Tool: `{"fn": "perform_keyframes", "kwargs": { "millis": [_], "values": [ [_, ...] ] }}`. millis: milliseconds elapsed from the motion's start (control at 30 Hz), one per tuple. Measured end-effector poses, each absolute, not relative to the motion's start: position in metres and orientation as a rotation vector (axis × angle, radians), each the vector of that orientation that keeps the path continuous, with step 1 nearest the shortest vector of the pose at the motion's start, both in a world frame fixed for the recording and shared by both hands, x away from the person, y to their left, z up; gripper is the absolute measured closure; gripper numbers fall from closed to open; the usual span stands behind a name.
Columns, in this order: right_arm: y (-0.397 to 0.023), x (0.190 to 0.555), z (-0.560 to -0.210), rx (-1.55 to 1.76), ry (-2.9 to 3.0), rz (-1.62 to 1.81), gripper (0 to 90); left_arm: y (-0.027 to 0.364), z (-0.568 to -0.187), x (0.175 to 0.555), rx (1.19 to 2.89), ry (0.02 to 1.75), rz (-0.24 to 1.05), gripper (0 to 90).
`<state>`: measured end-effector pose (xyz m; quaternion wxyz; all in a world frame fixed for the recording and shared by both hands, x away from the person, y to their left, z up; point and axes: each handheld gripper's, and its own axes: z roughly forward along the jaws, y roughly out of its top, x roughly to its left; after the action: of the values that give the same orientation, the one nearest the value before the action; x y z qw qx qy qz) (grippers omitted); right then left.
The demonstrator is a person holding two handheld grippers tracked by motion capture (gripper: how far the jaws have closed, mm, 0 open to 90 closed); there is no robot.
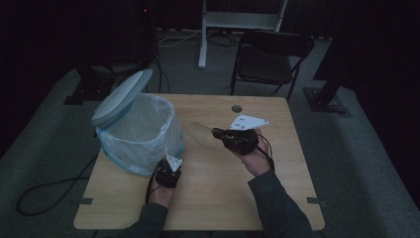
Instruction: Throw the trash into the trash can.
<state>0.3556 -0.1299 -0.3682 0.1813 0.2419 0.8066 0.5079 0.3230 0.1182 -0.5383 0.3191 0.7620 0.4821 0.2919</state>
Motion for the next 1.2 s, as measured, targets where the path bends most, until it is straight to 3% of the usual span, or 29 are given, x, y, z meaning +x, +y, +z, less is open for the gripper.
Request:
{"fn": "perform_keyframes", "kwargs": {
  "millis": [1200],
  "values": [
    [-0.104, 0.355, -0.342, 0.593, 2.27, 1.483, 86.5, 0.118, -0.538, 0.323, 1.999, 1.271, 0.763, 90.0]
  ]
}}
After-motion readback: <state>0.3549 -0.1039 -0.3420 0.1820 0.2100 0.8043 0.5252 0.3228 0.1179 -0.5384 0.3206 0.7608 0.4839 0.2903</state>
